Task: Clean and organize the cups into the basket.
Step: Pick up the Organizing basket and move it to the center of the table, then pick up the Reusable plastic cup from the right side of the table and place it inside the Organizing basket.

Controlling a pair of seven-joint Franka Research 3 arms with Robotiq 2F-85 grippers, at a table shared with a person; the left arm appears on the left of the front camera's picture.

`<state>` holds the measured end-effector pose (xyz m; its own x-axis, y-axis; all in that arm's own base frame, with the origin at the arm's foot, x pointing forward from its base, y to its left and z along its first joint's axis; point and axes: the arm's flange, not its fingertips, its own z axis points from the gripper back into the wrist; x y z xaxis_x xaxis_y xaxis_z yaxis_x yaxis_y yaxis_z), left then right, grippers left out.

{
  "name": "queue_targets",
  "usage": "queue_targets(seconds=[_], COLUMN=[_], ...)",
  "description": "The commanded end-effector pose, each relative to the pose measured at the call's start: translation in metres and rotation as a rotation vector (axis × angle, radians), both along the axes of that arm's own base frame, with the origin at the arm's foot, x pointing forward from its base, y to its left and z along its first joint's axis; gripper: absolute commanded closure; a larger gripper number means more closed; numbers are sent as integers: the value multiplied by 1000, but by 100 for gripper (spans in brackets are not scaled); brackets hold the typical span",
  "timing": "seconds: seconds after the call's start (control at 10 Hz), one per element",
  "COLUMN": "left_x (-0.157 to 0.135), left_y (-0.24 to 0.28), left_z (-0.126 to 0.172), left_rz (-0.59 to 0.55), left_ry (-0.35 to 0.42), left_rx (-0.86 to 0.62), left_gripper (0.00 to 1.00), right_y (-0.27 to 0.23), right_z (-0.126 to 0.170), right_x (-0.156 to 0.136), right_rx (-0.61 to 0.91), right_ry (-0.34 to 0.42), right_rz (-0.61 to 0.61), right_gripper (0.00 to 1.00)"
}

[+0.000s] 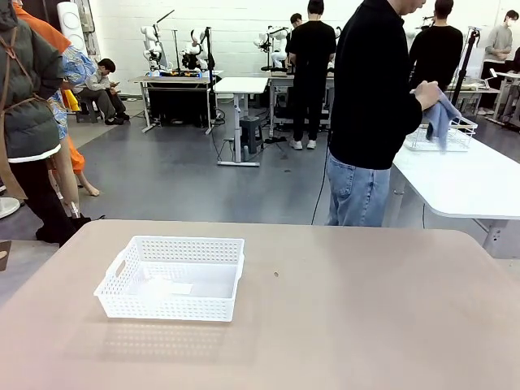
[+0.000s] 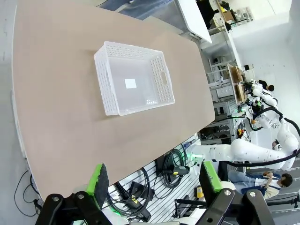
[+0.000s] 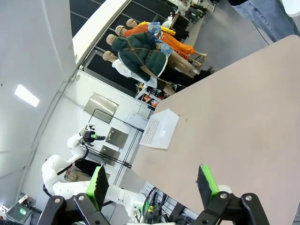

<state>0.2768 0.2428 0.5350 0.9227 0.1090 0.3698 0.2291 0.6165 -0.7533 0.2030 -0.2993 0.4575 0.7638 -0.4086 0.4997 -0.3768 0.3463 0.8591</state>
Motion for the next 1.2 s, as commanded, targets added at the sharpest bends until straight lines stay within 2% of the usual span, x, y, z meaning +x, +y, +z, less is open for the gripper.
queue_targets(seconds=[0.0, 1.1], left_x=[-1, -1], left_y=[-1, -1], left_z=[2, 2], left_rz=[-3, -3], left_ry=[-8, -8], left_rx=[3, 3], left_gripper=[0, 0], right_y=[2, 2], right_z=[0, 0], right_x=[1, 1], right_rx=[0, 0], right_ry=[9, 9], right_rz=[-13, -13], right_gripper=[0, 0])
